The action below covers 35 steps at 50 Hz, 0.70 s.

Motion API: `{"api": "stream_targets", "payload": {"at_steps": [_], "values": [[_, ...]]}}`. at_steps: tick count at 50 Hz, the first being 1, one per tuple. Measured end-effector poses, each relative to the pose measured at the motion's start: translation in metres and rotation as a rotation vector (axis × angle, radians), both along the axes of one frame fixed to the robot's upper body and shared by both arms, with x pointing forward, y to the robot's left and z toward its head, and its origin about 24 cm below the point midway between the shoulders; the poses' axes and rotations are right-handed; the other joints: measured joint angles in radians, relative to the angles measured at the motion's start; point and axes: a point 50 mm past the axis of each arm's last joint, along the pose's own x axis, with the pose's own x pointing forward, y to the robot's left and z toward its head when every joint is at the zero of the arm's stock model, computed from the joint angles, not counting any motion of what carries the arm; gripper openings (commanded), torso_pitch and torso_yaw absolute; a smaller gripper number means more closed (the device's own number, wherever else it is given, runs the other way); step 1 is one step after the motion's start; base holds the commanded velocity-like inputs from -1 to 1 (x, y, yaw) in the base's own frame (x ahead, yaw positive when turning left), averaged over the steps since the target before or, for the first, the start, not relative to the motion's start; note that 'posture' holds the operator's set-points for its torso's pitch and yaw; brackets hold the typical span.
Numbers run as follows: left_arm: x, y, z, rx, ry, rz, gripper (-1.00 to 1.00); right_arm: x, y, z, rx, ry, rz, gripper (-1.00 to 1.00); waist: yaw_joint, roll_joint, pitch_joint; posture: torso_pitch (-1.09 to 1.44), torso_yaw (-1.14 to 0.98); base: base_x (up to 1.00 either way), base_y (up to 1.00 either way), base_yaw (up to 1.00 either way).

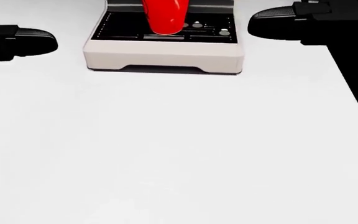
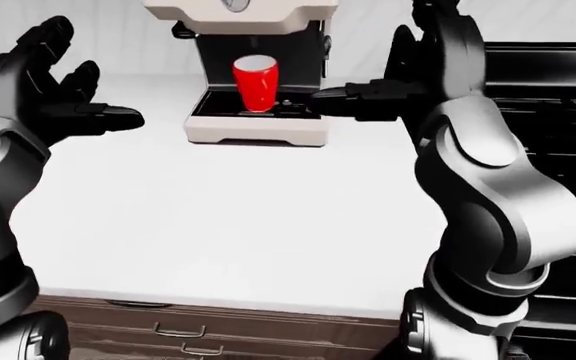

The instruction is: Press the button on the coffee machine to serve coffee.

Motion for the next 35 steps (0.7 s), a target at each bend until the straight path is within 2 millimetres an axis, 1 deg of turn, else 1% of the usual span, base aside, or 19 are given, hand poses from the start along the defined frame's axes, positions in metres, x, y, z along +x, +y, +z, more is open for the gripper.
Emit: {"api": "stream_targets", "payload": {"at_steps": [1, 2, 4, 6, 11, 15, 24, 27, 32, 35], "values": [[-0.001, 0.001, 0.001, 0.0, -0.005, 0.002, 1.0, 0.0, 0.0, 0.0, 0.001, -0.001, -0.001, 1.0, -0.003, 0.016, -0.004, 0.0, 0.0, 0.0, 0.0, 0.0], [-0.001, 0.001, 0.001, 0.0, -0.008, 0.005, 1.0, 0.0, -0.001, 0.0, 0.004, 0.0, -0.002, 1.0, -0.006, 0.026, -0.009, 0.0, 0.0, 0.0, 0.0, 0.0], [0.0, 0.004, -0.002, -0.003, 0.002, 0.016, 1.0, 0.002, 0.0, -0.004, 0.004, 0.019, 0.001, 1.0, -0.004, 0.01, -0.005, 0.0, 0.0, 0.0, 0.0, 0.0], [0.001, 0.006, -0.006, -0.007, 0.022, 0.025, 1.0, 0.003, 0.002, -0.005, -0.001, 0.033, 0.008, 1.0, 0.0, 0.0, -0.012, 0.0, 0.0, 0.0, 0.0, 0.0], [0.001, 0.005, -0.006, -0.004, 0.026, 0.027, 1.0, 0.001, 0.004, -0.002, -0.004, 0.015, 0.019, 1.0, 0.007, -0.012, -0.02, 0.0, 0.0, 0.0, 0.0, 0.0], [0.0, 0.006, -0.006, 0.002, 0.016, 0.026, 1.0, 0.001, 0.003, -0.002, -0.003, 0.01, 0.017, 1.0, 0.01, -0.013, -0.025, 0.0, 0.0, 0.0, 0.0, 0.0], [-0.001, 0.002, -0.007, 0.004, 0.02, 0.007, 1.0, 0.001, 0.004, -0.002, -0.002, 0.018, 0.015, 1.0, 0.013, -0.01, -0.024, -0.03, 0.0, 0.0, 0.0, 0.0], [0.001, 0.001, -0.01, 0.003, 0.033, -0.002, 1.0, 0.001, 0.003, -0.002, -0.001, 0.018, 0.012, 1.0, 0.013, -0.009, -0.036, -0.05, 0.0, 0.0, 0.0, 0.0], [0.0, 0.001, -0.007, 0.001, 0.022, -0.004, 1.0, 0.001, 0.002, -0.002, 0.0, 0.013, 0.011, 1.0, 0.012, -0.01, -0.053, -0.08, 0.0, 0.0, 0.0, 0.0], [-0.001, 0.0, -0.007, 0.004, 0.022, -0.007, 1.0, 0.0, 0.002, 0.0, 0.0, 0.01, 0.01, 1.0, 0.012, -0.009, -0.067, -0.11, 0.0, 0.0, 0.0, 0.0]]}}
